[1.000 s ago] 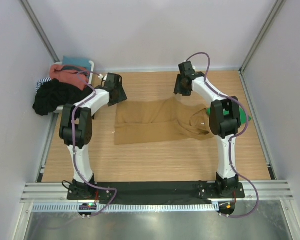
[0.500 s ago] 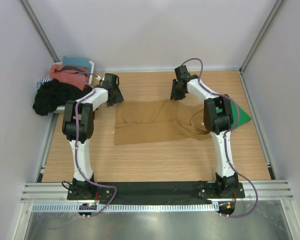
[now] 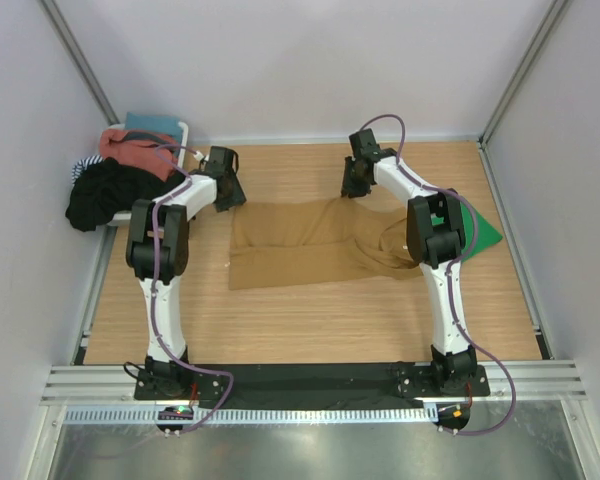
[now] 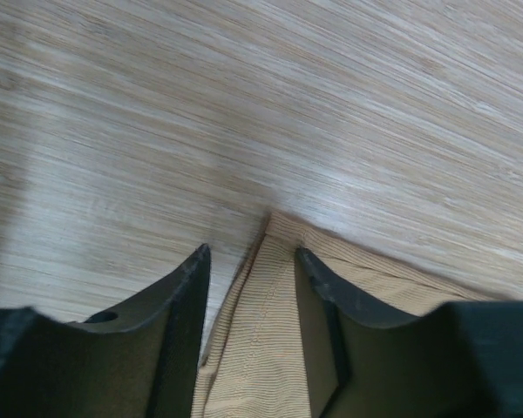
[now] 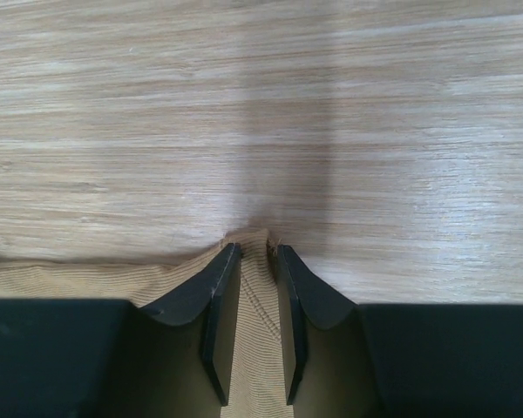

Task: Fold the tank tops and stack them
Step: Fold the tank top

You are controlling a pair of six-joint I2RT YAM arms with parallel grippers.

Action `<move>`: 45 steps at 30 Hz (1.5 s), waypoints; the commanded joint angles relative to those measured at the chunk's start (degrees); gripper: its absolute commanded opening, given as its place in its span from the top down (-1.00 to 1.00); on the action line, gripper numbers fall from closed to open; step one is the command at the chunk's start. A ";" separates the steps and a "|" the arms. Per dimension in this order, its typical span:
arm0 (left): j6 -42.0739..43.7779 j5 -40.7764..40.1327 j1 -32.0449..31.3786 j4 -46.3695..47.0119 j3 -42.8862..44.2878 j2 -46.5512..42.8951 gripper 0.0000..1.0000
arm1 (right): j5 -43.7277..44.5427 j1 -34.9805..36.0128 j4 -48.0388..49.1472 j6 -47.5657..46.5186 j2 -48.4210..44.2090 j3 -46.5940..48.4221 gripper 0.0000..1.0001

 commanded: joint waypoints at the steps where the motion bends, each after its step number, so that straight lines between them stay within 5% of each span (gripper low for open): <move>1: 0.75 0.89 0.17 0.68 1.99 0.55 0.15 | 0.64 0.28 1.69 -0.83 -0.19 2.60 0.46; 11: -0.21 2.73 0.08 0.59 4.71 2.48 -0.04 | -0.41 0.28 2.22 -1.19 -0.36 2.51 0.71; 18: -0.39 3.00 0.17 -0.03 5.85 4.07 0.64 | -0.68 0.28 2.40 -1.10 -0.45 2.51 0.81; 20: -0.39 3.35 0.17 -0.29 6.03 3.98 0.98 | -0.68 0.28 2.40 -1.10 -0.63 2.60 0.83; 27: 0.93 1.07 0.17 0.32 4.54 -0.06 1.00 | -0.50 0.28 3.36 -0.57 -2.38 2.07 0.97; 45: 1.46 1.77 -0.09 5.95 -4.78 -9.20 1.00 | 0.29 0.37 8.20 0.22 -11.26 -8.65 0.98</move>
